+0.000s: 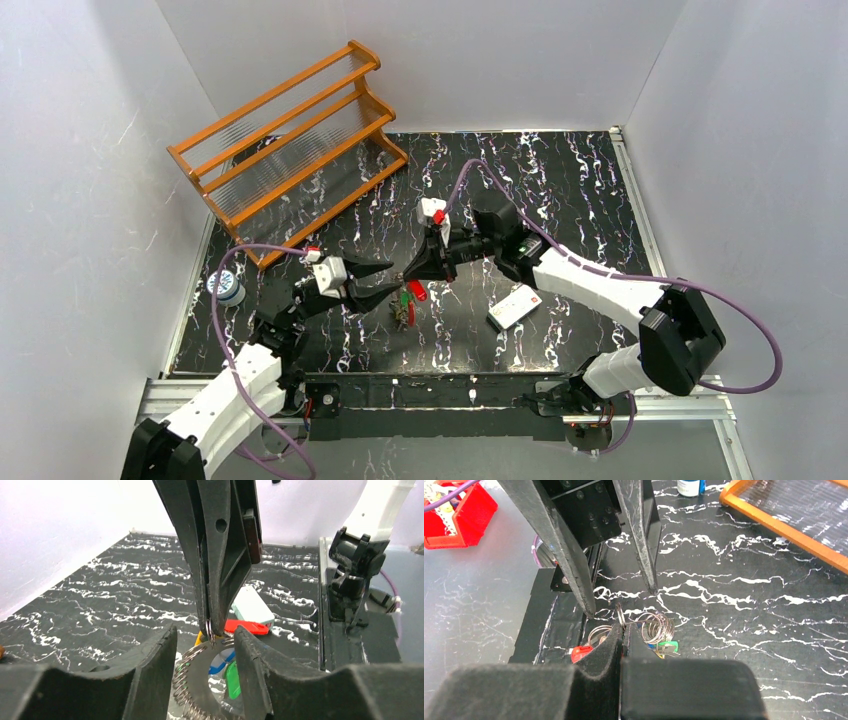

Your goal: Put the keys on the keyring

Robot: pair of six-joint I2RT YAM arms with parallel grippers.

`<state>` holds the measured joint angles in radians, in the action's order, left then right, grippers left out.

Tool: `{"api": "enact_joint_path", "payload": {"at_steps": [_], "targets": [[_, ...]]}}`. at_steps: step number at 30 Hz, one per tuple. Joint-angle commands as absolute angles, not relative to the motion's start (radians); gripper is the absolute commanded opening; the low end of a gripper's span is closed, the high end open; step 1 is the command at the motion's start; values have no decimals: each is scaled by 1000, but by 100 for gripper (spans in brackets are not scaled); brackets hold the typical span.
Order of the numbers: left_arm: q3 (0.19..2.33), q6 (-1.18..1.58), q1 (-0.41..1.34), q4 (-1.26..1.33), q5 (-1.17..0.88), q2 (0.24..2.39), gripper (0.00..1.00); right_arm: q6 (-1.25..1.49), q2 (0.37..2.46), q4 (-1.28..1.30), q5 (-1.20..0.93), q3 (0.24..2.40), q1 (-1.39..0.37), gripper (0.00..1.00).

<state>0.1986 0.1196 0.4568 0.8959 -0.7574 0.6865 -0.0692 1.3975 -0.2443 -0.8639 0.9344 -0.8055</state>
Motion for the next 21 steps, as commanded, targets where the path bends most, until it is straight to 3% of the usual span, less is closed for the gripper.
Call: {"api": "enact_joint_path", "payload": {"at_steps": [1,4,9,15,21], "targets": [[328,-94,460,602,-792,659,45,-170,1368,-83,-842,1035,-811,1],[453,-316,460,207,-780,684,45,-216,1374,-5,-792,1062,-824,1],[588,-511,460,-121,-758,762,44,-314,1410,151,-661,1118,-872,1],[641,-595,460,-245,-764,818,39,-362,1487,292,-521,1225,-921,1],[640,-598,460,-244,-803,841,37,-342,1564,363,-518,1297,-940,1]]}}
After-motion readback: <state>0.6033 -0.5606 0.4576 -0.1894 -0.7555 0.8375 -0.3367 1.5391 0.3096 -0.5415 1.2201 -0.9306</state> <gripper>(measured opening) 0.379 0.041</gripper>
